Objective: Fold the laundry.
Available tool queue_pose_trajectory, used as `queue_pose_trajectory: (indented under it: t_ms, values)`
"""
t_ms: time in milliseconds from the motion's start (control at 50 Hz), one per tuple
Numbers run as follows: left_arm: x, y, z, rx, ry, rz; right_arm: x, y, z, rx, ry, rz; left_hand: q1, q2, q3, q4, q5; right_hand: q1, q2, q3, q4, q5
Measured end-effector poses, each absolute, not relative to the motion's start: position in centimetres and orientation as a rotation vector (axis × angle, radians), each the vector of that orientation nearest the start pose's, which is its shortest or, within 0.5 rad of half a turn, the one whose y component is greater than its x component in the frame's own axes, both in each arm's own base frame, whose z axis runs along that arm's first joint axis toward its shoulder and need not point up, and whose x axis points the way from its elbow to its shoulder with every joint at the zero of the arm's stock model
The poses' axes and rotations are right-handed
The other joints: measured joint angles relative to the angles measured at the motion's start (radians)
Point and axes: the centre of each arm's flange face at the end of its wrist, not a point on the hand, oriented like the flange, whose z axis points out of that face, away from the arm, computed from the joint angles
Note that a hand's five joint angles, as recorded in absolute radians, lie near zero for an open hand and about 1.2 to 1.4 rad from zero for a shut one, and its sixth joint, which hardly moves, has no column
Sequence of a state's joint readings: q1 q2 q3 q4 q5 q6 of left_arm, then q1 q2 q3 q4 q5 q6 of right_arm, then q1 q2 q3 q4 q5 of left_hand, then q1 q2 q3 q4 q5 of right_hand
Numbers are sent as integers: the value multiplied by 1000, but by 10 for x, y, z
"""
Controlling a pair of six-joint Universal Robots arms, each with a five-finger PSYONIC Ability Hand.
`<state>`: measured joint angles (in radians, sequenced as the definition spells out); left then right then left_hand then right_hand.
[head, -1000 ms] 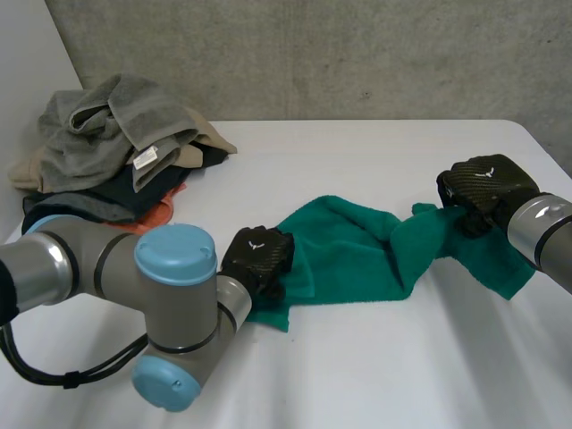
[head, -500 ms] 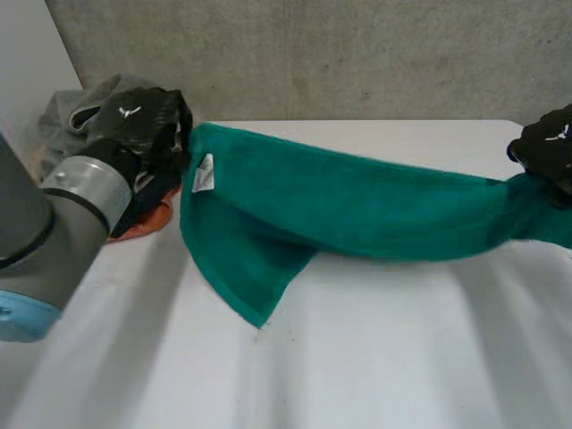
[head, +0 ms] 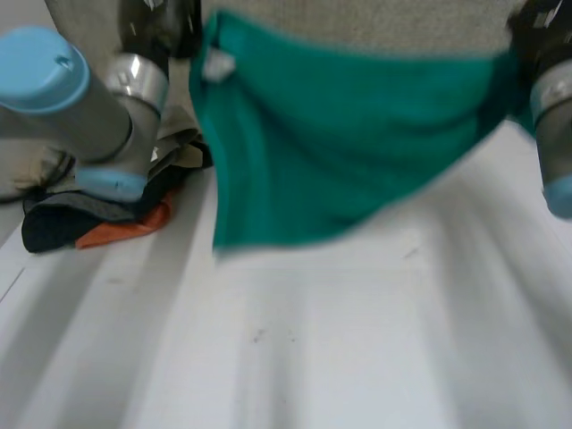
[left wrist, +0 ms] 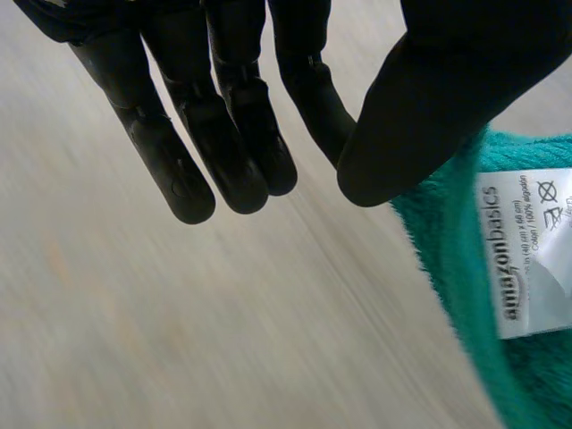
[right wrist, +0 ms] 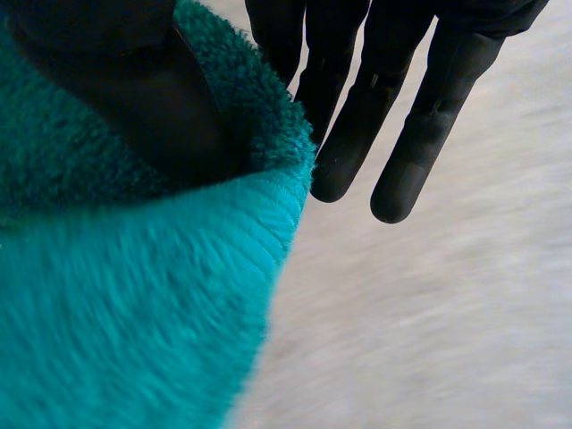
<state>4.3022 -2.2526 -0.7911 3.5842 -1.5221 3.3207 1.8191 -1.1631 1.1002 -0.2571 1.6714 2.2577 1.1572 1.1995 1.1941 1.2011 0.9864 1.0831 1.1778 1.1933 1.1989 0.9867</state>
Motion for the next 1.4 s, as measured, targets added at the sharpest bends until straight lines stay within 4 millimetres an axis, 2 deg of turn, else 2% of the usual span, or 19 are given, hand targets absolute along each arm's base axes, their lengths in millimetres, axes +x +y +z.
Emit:
queue_pose_trajectory:
  t_ms: [20, 100, 160, 220, 360, 400, 420, 540, 620, 660, 680, 700, 720, 820, 1000, 1060, 1240, 1320, 1400]
  values:
    - [-319, -395, 351, 516, 1476, -2981, 223, -384, 349, 668, -1298, 2112, 0, 0, 0, 0, 2, 0, 0, 0, 1, 0]
    - [-316, -394, 387, 416, 1231, -3105, 225, -387, 372, 503, -1098, 2276, 0, 0, 0, 0, 2, 0, 0, 0, 2, 0]
    - [-315, -394, 386, 409, 1235, -3104, 227, -384, 370, 497, -1072, 2305, 0, 0, 0, 0, 2, 0, 0, 0, 2, 0]
    - [-315, -395, 363, 446, 1361, -3043, 229, -380, 352, 554, -1125, 2291, 0, 0, 0, 0, 2, 0, 0, 0, 2, 0]
    - [-311, -385, 271, 583, 1789, -2772, 229, -367, 276, 776, -1402, 2135, 0, 0, 0, 0, 2, 0, 0, 0, 3, 0]
    - [-307, -376, 238, 626, 1927, -2659, 228, -363, 250, 834, -1483, 2075, 0, 0, 0, 0, 2, 0, 1, 0, 3, 0]
    - [-305, -371, 221, 646, 1993, -2599, 228, -359, 231, 874, -1541, 2029, 0, 0, 0, 0, 2, 0, 1, 0, 3, 0]
    - [-289, -338, 155, 730, 2255, -2312, 224, -344, 173, 990, -1705, 1879, 0, 0, 0, 0, 2, 0, 1, 0, 3, 0]
    - [-279, -318, 137, 780, 2333, -2180, 221, -333, 153, 1032, -1766, 1819, 0, 1, 0, 0, 2, 0, 1, 0, 3, 0]
    - [-275, -310, 135, 805, 2340, -2140, 220, -329, 148, 1041, -1782, 1804, -28, -39, -38, -41, -24, 0, 1, 0, 3, 0]
    - [-273, -305, 136, 827, 2335, -2117, 219, -326, 145, 1048, -1795, 1794, -191, -199, -194, -200, -165, 0, 1, 0, 3, 0]
    - [-272, -303, 137, 835, 2331, -2110, 219, -325, 144, 1050, -1798, 1791, -191, -199, -194, -200, -165, 0, 1, 0, 3, 0]
    - [-271, -300, 139, 851, 2321, -2100, 219, -323, 143, 1054, -1805, 1786, -354, -359, -349, -360, -319, 0, 1, 0, 3, 0]
    - [-271, -290, 158, 902, 2251, -2108, 219, -314, 139, 1067, -1828, 1772, -626, -651, -638, -654, -617, 0, 1, 0, 3, 0]
    - [-293, -284, 181, 953, 2178, -2222, 229, -296, 153, 1088, -1802, 1821, -696, -752, -743, -767, -733, 0, 1, 0, 3, 0]
    - [-304, -290, 177, 961, 2184, -2240, 234, -288, 176, 1081, -1756, 1884, -751, -797, -788, -811, -776, 0, 1, 0, 3, 0]
    - [-322, -313, 162, 845, 2342, -2293, 259, -248, 270, 1027, -1545, 2211, -906, -948, -937, -953, -919, 0, 1, 0, 3, 0]
    - [-328, -320, 151, 780, 2450, -2289, 269, -218, 311, 1050, -1435, 2368, -906, -948, -937, -954, -919, 0, 1, 0, 3, 0]
    - [-335, -321, 140, 770, 2517, -2259, 272, -193, 338, 1082, -1358, 2463, -906, -948, -937, -954, -919, 0, 1, 0, 3, 0]
